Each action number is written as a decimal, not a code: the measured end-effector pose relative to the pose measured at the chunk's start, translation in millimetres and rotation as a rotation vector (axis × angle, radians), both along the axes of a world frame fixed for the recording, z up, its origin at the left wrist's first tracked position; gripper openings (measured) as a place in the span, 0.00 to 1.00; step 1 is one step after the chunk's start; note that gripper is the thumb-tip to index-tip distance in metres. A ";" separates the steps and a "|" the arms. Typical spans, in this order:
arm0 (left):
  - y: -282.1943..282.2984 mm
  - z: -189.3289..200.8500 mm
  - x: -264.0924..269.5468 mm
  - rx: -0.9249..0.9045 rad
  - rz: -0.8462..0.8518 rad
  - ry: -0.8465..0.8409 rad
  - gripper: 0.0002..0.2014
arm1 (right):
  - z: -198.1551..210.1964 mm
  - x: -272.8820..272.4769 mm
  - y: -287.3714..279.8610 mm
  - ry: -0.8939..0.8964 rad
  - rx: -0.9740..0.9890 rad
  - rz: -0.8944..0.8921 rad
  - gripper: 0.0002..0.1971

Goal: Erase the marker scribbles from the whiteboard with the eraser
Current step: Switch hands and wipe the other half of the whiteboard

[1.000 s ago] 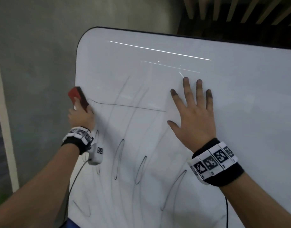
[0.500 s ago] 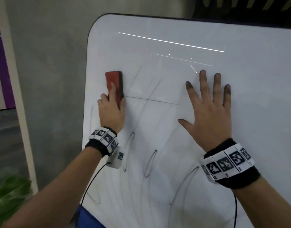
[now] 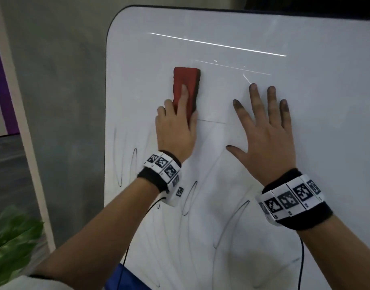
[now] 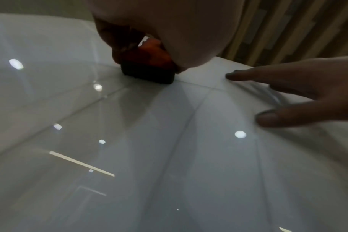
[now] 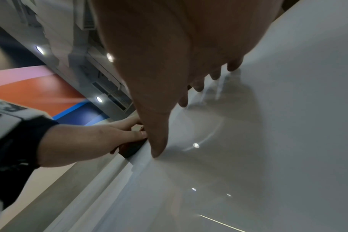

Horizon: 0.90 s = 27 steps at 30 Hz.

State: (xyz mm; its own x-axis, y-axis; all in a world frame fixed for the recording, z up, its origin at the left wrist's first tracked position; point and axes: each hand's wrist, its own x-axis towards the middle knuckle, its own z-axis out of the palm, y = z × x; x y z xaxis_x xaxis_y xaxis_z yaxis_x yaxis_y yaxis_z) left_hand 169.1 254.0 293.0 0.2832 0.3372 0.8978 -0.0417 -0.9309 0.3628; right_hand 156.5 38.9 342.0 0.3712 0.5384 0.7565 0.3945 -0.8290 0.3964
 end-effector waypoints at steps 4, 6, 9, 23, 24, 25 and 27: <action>52.1 8.0 14.9 -0.353 0.161 0.096 0.32 | 2.1 -1.6 -16.3 0.017 0.023 -0.031 0.52; 68.4 16.1 16.1 -0.589 0.189 0.159 0.32 | 4.1 -7.4 -31.5 0.026 0.109 -0.105 0.55; 33.1 14.1 8.3 -0.436 0.180 0.141 0.32 | 6.0 -13.6 -45.9 0.029 0.172 -0.141 0.58; 14.6 10.0 7.2 -0.474 0.179 0.150 0.32 | -0.7 -11.5 -52.8 0.031 0.134 -0.111 0.54; 2.3 9.9 5.4 -0.468 0.172 0.130 0.32 | -0.9 -12.1 -53.3 0.027 0.134 -0.102 0.54; -16.3 6.4 2.3 -0.434 0.156 0.102 0.32 | -1.3 -12.0 -53.8 0.023 0.135 -0.092 0.53; -62.3 -10.5 -8.1 -0.297 0.089 0.064 0.32 | -1.8 -11.6 -55.2 0.017 0.124 -0.084 0.52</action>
State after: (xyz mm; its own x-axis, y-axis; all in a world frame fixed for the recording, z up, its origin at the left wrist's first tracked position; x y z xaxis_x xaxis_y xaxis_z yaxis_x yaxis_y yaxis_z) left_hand 161.0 191.7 282.5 0.2941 0.6079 0.7375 0.0669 -0.7828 0.6186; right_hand 144.8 -16.4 340.2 0.4246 0.4076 0.8084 0.3273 -0.9016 0.2827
